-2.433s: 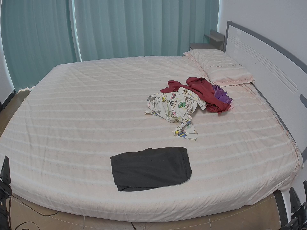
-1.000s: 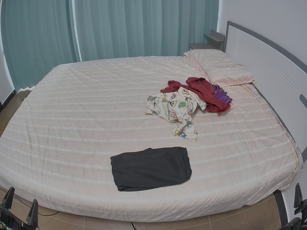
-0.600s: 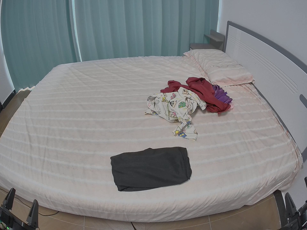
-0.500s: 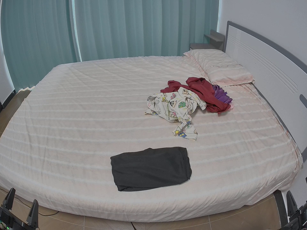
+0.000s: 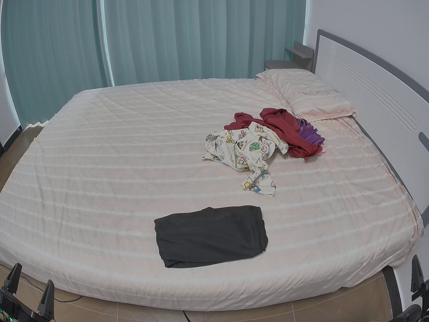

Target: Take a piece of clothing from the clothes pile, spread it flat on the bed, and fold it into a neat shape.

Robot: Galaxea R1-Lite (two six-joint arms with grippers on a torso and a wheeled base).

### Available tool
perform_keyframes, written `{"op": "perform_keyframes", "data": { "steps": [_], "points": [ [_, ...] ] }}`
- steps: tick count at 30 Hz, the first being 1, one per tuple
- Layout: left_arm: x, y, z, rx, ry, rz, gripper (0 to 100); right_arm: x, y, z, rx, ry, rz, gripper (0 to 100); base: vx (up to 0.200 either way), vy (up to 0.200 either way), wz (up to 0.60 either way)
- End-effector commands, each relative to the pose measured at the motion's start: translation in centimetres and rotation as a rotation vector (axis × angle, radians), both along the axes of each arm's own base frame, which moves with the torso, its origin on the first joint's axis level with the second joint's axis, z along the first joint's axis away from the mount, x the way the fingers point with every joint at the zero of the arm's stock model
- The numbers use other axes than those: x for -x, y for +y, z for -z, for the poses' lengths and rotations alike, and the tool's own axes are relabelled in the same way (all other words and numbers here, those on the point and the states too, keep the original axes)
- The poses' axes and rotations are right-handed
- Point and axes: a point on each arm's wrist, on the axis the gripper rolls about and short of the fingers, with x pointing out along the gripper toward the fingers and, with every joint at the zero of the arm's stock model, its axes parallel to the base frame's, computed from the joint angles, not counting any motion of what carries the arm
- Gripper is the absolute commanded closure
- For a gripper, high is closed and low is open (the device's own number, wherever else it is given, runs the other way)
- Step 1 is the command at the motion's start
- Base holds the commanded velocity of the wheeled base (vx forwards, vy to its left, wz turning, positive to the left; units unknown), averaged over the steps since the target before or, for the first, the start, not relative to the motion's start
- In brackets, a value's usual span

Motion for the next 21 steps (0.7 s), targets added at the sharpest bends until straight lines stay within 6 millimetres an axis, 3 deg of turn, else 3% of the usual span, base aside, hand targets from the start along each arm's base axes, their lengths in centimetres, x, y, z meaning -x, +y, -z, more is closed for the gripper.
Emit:
{"op": "perform_keyframes", "data": {
  "steps": [1, 6, 21],
  "points": [
    [-0.03, 0.0, 0.47, 0.0, 0.004, 0.0, 0, 0.03, 0.07, -0.27, 0.039, -0.069, -0.03, 0, 0.0, 0.0, 0.0],
    [-0.03, 0.0, 0.47, 0.0, 0.004, 0.0, 0, -0.06, 0.15, 0.51, 0.034, 0.006, -0.066, 0, 0.0, 0.0, 0.0],
    [-0.03, 0.0, 0.47, 0.0, 0.004, 0.0, 0, -0.08, 0.43, 0.49, -0.042, -0.004, -0.196, 0, 0.0, 0.0, 0.0]
  ]
}}
